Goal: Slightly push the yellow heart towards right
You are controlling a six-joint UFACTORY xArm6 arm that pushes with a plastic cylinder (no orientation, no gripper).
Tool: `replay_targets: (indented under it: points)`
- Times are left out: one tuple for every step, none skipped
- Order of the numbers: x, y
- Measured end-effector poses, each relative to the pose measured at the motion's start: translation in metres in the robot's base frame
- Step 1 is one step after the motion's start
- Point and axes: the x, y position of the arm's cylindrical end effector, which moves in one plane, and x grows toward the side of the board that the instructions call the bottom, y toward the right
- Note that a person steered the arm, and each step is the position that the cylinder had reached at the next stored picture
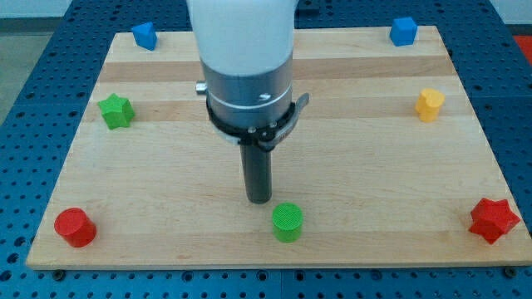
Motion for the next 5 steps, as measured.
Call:
replay_targets:
  points:
    - [-0.018,0.031]
    - [-0.061,0.054]
    - [-0.108,0.073]
    - [-0.149,0.102]
    - [-0.164,0.131]
